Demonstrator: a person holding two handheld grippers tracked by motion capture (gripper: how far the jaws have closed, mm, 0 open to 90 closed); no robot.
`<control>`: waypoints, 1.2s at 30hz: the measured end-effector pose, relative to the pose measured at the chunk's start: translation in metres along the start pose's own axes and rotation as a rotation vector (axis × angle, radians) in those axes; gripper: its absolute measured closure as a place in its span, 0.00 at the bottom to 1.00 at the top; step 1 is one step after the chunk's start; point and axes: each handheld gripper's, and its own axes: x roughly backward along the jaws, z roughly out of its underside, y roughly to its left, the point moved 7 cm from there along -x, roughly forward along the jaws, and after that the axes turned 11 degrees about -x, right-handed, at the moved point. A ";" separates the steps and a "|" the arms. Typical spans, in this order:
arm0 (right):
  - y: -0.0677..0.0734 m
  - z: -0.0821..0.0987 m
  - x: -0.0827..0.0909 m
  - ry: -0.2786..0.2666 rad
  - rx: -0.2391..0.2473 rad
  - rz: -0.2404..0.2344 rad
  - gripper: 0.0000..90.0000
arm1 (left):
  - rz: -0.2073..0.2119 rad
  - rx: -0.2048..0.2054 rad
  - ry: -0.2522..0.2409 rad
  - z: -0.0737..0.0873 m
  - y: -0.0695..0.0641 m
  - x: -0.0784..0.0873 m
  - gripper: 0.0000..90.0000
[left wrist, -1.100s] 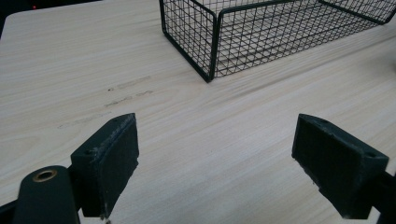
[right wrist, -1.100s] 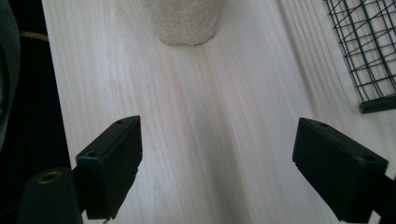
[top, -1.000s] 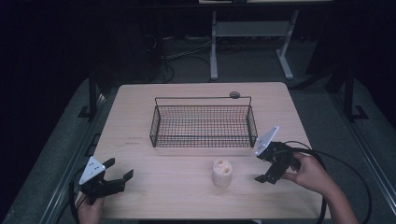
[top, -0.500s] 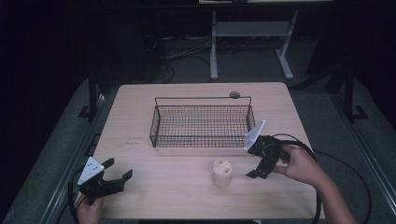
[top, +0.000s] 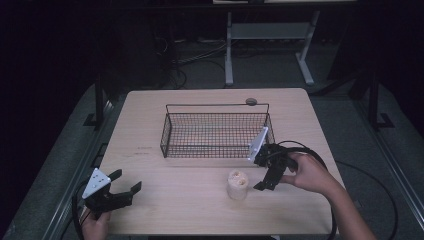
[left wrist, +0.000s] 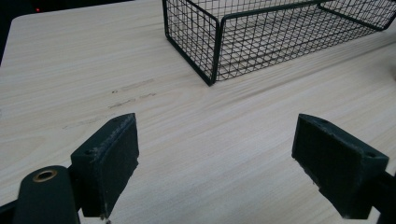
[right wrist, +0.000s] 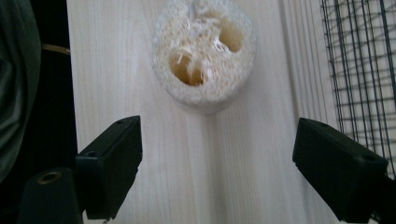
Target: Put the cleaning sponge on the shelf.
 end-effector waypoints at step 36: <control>0.014 -0.039 -0.031 0.090 0.086 -0.039 0.17 | 0.000 0.003 -0.006 0.000 0.001 0.001 0.16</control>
